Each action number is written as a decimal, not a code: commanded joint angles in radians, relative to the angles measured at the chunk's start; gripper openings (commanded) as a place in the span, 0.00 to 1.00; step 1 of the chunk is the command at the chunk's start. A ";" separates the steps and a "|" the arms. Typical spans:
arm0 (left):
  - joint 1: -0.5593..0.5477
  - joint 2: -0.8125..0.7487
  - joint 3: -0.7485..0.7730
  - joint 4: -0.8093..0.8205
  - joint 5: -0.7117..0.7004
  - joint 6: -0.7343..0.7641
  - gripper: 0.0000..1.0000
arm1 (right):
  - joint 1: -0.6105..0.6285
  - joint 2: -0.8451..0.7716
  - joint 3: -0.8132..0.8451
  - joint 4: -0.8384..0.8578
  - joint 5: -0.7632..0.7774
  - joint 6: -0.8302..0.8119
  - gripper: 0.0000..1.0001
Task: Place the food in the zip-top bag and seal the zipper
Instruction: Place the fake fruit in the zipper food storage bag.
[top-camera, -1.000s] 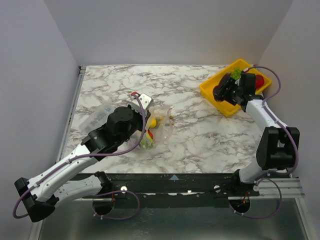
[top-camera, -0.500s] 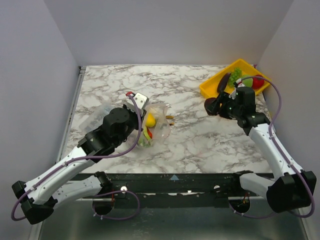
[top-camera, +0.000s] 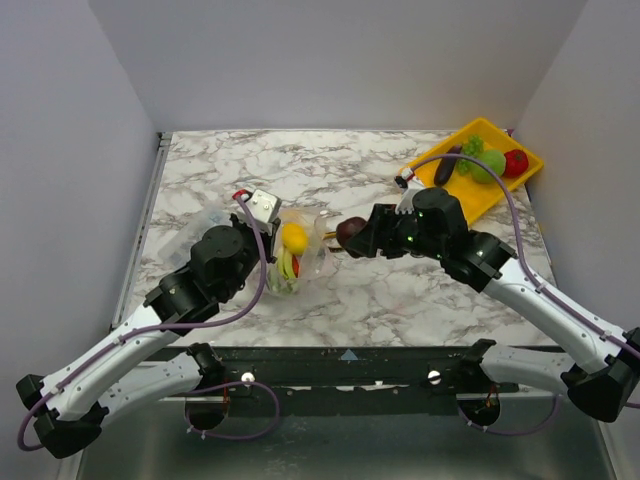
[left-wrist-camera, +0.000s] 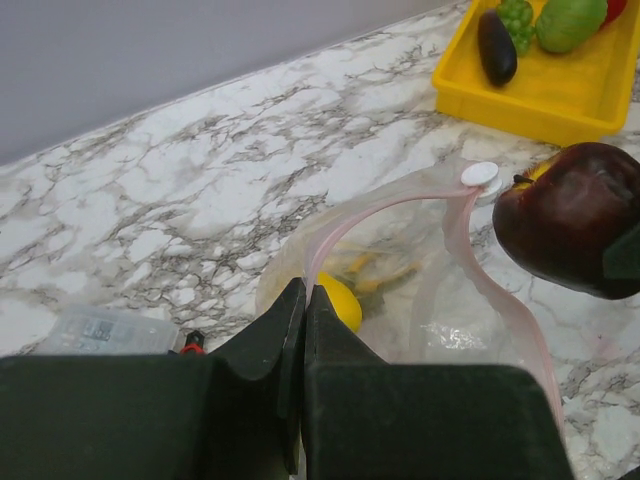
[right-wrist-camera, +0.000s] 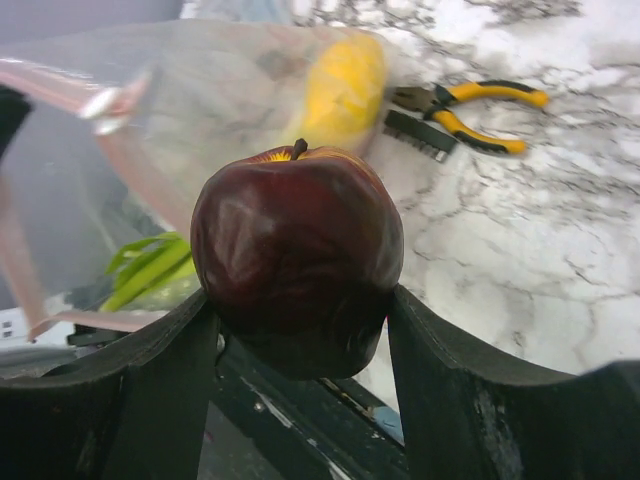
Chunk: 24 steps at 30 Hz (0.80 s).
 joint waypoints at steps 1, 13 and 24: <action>-0.002 -0.033 -0.017 0.073 -0.082 0.006 0.00 | 0.094 0.014 0.091 -0.016 0.100 0.036 0.00; 0.004 -0.069 -0.038 0.112 -0.154 0.023 0.00 | 0.204 0.025 0.129 0.105 0.023 0.077 0.00; 0.005 -0.043 -0.032 0.099 -0.104 0.016 0.00 | 0.399 0.084 0.229 0.171 0.119 0.063 0.00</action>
